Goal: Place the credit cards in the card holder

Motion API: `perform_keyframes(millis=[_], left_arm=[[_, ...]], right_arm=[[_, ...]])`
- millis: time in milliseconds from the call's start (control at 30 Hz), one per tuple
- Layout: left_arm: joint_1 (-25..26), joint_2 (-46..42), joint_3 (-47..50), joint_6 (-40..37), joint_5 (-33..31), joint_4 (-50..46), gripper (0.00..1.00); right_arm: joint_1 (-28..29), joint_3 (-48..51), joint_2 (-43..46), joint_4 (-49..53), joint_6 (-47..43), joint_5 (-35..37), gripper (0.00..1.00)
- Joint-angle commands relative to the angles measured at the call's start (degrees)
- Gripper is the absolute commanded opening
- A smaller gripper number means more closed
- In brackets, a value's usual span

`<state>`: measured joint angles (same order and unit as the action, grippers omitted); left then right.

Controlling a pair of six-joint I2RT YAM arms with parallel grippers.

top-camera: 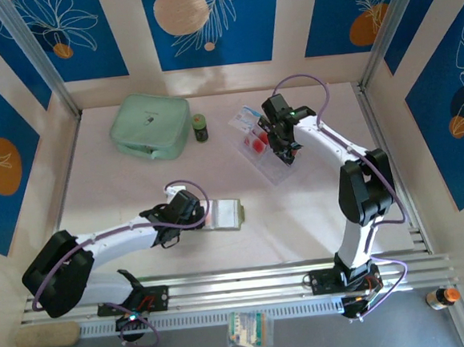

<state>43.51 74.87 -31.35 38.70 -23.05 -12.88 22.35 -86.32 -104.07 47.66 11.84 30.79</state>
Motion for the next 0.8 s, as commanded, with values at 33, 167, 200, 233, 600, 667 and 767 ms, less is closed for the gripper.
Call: perform_keyframes(millis=[33,167,200,233,600,667,767], left_arm=[[-0.59,-1.17,-0.27,0.50,-0.60,-1.09,1.00],[-0.56,-1.25,-0.28,0.62,-0.62,-1.00,1.00],[-0.53,-1.26,-0.28,0.52,-0.64,-1.00,1.00],[-0.53,-1.32,-0.25,0.51,-0.60,-1.05,1.00],[-0.59,-1.58,-0.53,0.44,-0.52,-1.22,1.00],[-0.56,-1.80,-0.55,0.33,-0.34,-1.26,1.00],[-0.57,-2.05,-0.93,0.15,-0.13,-1.58,1.00]], right_arm=[[-0.20,-2.50,-2.02,1.16,-1.81,1.58,0.31],[-0.20,-2.83,-3.36,0.95,-2.16,1.12,0.27],[-0.24,-2.86,-3.66,0.86,-2.24,0.91,0.26],[-0.19,-2.86,-3.83,0.86,-2.30,0.70,0.25],[-0.10,-1.06,-1.81,-1.06,-4.82,-1.48,0.08],[-0.03,-0.74,-1.22,-1.36,-5.92,-1.98,0.06],[0.30,-0.26,0.03,-1.83,-7.80,-3.03,0.02]])
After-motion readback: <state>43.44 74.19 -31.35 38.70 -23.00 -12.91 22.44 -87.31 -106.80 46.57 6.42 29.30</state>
